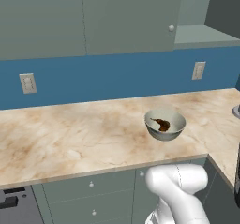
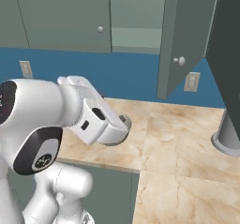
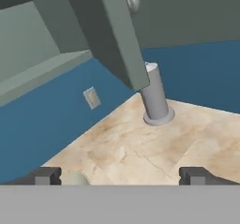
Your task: Open the cabinet. Pick the banana and kiwi from the cabinet and place them into the bowl. Then close the cabinet.
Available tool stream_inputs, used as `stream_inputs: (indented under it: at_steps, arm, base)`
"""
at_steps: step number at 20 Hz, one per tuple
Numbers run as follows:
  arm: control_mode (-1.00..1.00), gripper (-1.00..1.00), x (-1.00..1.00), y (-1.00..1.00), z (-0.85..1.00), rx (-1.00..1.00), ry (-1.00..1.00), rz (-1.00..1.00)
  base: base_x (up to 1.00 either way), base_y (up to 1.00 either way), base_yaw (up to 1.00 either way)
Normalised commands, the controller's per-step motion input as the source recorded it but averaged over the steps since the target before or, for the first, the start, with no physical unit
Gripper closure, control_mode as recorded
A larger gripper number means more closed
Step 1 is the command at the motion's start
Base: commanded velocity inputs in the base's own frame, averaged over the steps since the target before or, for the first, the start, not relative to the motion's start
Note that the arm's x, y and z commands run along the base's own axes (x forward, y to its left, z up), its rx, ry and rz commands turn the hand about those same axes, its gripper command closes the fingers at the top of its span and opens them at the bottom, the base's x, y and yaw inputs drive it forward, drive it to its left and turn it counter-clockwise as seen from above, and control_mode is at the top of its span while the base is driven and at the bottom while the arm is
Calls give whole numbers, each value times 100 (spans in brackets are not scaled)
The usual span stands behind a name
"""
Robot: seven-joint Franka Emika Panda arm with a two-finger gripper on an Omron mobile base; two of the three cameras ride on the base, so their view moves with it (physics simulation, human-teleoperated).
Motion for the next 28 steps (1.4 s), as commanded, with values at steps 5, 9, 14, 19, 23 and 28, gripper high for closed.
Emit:
stream_inputs:
  at_steps: [5, 9, 14, 19, 23, 28]
  arm:
    - [-100, -100, -97, -48, 43, 20, -1, 2]
    - [-100, -100, -33, -4, 9, -2, -23, 19]
    - [-100, -100, -1, 0, 0, -11, -36, 13]
    - [-100, -100, 6, 0, 0, -20, -48, 9]
    - [-100, -100, 25, 0, -1, -21, -43, 5]
    - [-100, -100, 12, 0, 0, -13, -26, 0]
  base:
    - [0, 0, 0]
    - [0, 0, 0]
    - [0, 0, 0]
    - [0, 0, 0]
    - [0, 0, 0]
    - [0, 0, 0]
